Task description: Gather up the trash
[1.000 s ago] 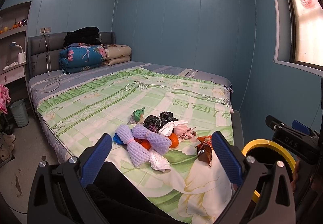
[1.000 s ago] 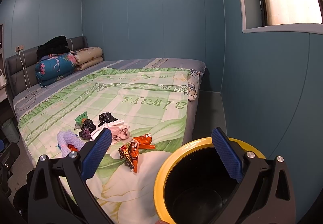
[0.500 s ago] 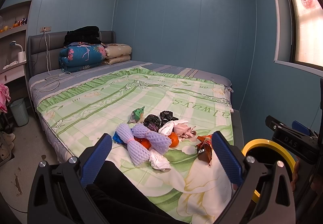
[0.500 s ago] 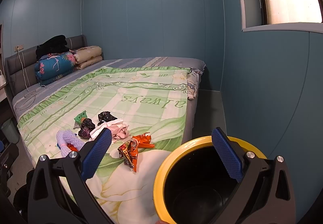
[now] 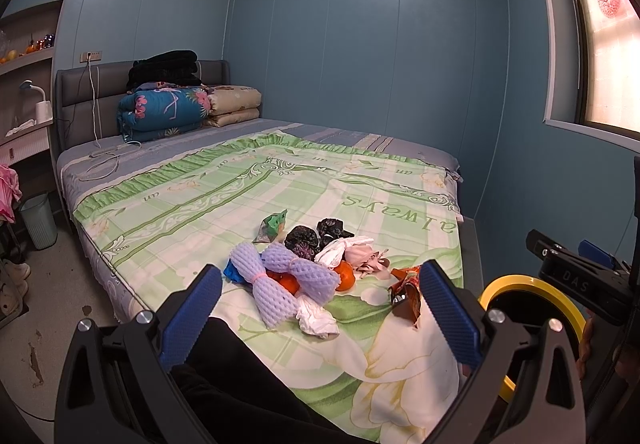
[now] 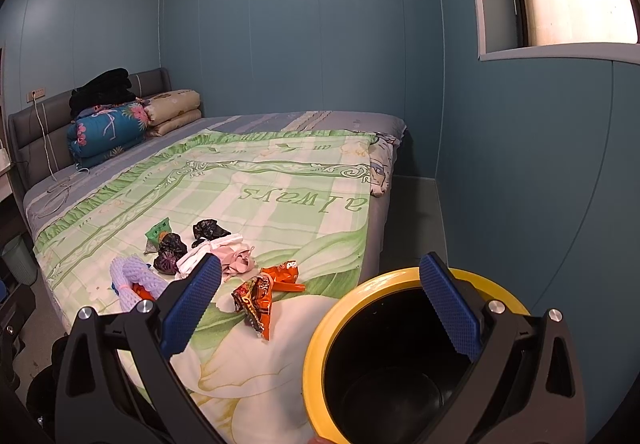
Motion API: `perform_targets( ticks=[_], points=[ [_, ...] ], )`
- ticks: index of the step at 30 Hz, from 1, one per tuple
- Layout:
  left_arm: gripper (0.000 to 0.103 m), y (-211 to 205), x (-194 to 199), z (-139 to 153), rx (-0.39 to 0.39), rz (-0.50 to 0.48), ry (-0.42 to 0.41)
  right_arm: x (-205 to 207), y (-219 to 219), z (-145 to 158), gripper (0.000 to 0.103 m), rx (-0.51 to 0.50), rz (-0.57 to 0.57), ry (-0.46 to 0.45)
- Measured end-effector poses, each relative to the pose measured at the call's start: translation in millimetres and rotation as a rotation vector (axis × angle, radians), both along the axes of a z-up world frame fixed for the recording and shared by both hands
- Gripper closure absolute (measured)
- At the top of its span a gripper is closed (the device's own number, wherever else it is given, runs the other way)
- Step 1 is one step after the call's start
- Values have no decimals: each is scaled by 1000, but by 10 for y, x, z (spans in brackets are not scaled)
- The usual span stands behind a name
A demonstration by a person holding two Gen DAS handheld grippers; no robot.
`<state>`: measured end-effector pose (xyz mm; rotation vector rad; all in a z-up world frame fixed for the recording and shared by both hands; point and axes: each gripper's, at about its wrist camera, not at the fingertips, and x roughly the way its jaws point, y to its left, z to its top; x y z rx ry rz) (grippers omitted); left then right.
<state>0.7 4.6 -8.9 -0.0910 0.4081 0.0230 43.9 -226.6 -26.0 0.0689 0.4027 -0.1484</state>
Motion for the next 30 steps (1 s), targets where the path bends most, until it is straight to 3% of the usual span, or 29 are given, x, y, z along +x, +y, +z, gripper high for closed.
perform_targets(
  ticks=[30],
  points=[
    [8,1,-40,-49,-1,6,5,21,20,-45,8,-2,-4,7]
  ],
)
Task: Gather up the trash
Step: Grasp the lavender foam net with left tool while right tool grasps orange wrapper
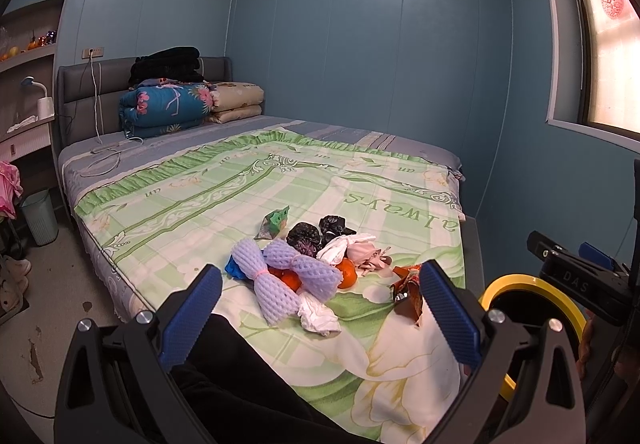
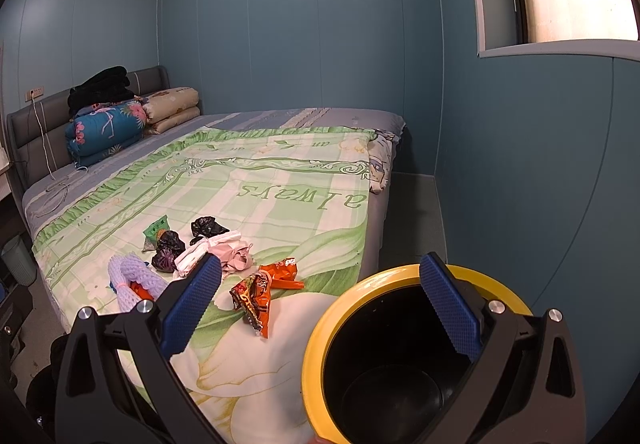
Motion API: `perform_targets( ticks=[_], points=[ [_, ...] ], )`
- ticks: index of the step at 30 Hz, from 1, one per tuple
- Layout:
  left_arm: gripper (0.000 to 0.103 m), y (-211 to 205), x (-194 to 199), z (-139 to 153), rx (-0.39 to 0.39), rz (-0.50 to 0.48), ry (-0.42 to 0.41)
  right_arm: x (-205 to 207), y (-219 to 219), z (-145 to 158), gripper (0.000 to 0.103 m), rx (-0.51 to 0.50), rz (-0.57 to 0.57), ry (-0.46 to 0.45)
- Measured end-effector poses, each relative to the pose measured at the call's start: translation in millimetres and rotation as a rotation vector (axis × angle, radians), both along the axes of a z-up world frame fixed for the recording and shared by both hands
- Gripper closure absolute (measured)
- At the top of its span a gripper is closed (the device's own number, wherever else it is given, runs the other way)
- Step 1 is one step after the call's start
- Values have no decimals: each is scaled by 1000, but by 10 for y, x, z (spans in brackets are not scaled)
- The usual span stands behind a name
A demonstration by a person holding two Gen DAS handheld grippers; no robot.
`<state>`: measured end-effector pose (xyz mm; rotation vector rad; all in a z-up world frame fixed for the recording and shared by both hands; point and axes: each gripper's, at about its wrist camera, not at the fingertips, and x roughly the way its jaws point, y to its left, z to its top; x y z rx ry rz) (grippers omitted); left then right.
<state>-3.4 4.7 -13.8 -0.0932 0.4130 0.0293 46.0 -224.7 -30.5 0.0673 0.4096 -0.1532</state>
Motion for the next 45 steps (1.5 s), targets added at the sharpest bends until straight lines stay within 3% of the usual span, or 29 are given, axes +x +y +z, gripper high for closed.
perform_targets(
  ticks=[7,10,14,18,21,24,28,33,41,45],
  points=[
    [8,39,54,-112,-42,-18,27,92,-16,-46,8,11,18,-1],
    [8,133,88,-127,-95,-28,34,252,-74,-79,8,43,29,17],
    [8,315,211,-125,-132,4,54,564,-64,-141,8,65,79,97],
    [8,530,417,-189,-166,30,110,818,12,-159,8,56,112,131],
    [8,664,626,-251,-145,49,162,1040,47,-177,8,95,175,178],
    [8,774,869,-381,-131,48,247,1302,80,-246,8,129,228,259],
    [8,858,1204,-614,-128,19,379,1564,192,-369,8,91,262,354],
    [8,923,1517,-866,-117,4,474,1869,267,-619,8,127,295,494],
    [8,1018,1906,-1203,-101,13,573,2117,316,-908,8,150,260,594],
    [8,1097,2038,-1315,-136,26,599,2214,365,-986,8,146,258,616]
  ],
)
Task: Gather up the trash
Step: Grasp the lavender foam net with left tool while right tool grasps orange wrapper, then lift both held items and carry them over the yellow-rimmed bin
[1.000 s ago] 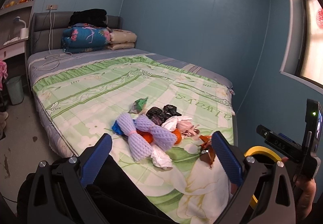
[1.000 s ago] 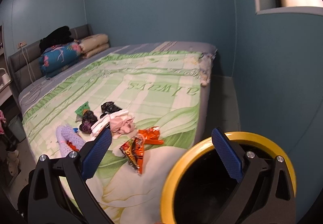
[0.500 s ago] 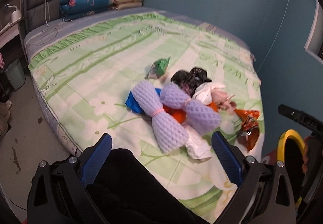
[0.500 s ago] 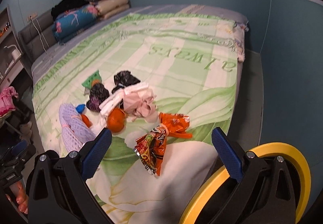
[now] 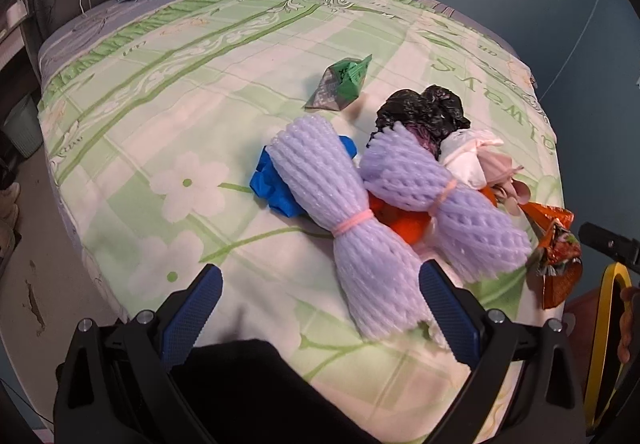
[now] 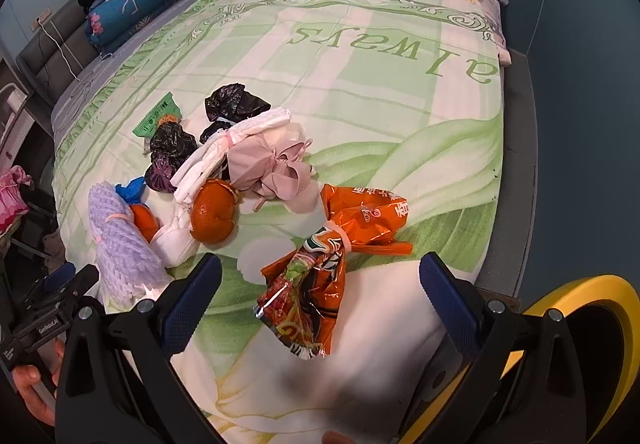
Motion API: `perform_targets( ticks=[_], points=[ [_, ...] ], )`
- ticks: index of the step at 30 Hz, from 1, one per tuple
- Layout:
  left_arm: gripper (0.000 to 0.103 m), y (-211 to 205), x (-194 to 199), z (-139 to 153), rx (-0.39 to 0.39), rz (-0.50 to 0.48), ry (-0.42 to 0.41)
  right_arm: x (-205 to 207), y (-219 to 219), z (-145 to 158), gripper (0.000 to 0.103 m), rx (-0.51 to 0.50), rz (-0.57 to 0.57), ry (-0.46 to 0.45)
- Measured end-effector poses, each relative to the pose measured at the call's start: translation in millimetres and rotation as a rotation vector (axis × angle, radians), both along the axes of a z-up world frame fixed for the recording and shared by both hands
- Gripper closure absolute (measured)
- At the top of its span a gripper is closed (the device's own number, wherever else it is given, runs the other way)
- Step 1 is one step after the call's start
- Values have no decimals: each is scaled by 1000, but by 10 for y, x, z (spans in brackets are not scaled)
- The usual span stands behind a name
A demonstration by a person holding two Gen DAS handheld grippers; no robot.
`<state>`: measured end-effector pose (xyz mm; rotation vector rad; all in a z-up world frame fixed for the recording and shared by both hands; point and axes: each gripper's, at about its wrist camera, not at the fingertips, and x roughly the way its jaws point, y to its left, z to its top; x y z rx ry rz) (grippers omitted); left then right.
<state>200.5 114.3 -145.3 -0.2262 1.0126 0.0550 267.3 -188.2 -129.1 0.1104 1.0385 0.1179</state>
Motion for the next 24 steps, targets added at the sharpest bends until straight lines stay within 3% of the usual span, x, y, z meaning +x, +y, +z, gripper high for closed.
perform_targets(
  ticks=[6,13,20,23,24],
  points=[
    [8,22,89,-73,-76,9,5,61,73,-17,8,8,12,4],
    [28,18,243,-214,-151,3,24,167,140,-116,9,28,31,43],
    [67,-108,267,-291,-202,-62,1,267,151,-351,32,32,10,108],
    [73,-129,235,-295,-202,-79,-5,265,169,-445,52,44,16,143],
    [73,-128,228,-290,-208,-87,-8,264,177,-465,53,48,21,149]
  ],
)
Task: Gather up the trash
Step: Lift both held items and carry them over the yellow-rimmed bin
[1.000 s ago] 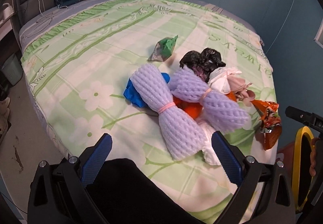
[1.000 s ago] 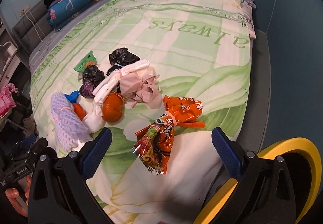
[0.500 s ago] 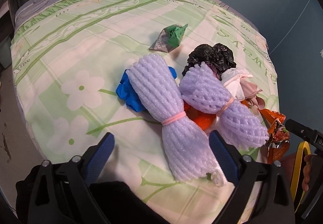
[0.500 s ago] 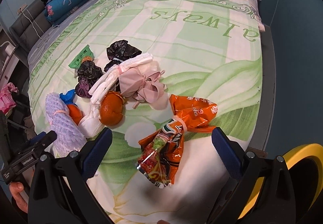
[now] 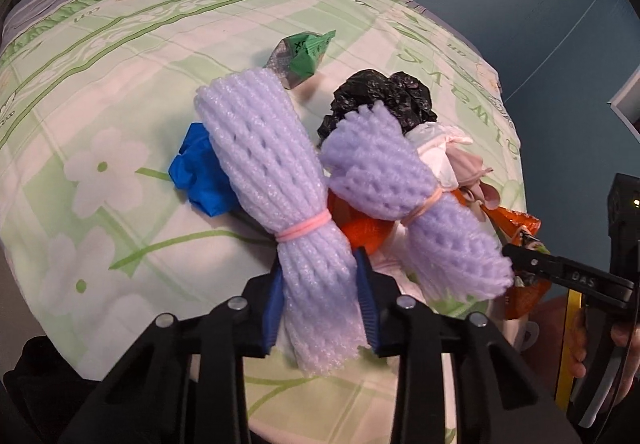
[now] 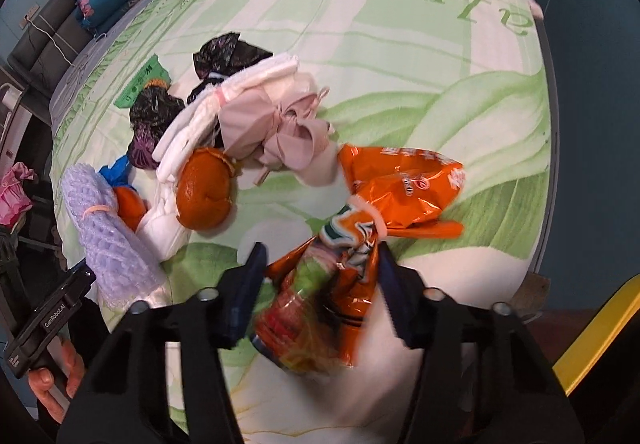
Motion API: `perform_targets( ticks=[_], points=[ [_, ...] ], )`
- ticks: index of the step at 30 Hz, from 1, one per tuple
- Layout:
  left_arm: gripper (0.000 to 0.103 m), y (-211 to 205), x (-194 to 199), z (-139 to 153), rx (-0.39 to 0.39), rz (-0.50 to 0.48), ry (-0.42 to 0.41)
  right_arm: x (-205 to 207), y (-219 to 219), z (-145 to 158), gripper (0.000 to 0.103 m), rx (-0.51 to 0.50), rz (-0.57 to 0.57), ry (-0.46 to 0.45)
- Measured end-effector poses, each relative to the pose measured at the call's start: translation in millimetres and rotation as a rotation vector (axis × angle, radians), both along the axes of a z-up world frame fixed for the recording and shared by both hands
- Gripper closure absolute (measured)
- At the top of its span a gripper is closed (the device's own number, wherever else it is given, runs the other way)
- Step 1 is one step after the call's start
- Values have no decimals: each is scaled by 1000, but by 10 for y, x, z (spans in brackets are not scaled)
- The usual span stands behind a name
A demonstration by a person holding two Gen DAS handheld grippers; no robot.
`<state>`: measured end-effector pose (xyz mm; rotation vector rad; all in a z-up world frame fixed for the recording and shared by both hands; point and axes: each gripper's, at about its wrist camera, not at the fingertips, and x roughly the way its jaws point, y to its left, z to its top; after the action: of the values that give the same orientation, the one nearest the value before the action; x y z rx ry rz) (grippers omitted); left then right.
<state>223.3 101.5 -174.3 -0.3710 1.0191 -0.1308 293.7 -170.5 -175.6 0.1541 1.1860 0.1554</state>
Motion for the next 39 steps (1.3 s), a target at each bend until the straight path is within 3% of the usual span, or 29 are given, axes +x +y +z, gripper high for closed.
perform_targets(
  ticks=[6,12,22,29,39],
  points=[
    [75,55,-98,85,-32,-10,-23,-48,27,98,63,19,14,-49],
    [75,76,-336,347,-29,-31,-101,-259,0,372,64,41,30,-118],
    [75,56,-723,781,-15,-80,-240,-983,-101,843,64,124,56,-210],
    [75,-214,-869,1112,17,-146,-311,-1361,-281,1169,64,122,40,-276],
    [75,-828,-991,1600,25,-260,-379,-1818,-566,1746,64,129,-1,-448]
  ],
)
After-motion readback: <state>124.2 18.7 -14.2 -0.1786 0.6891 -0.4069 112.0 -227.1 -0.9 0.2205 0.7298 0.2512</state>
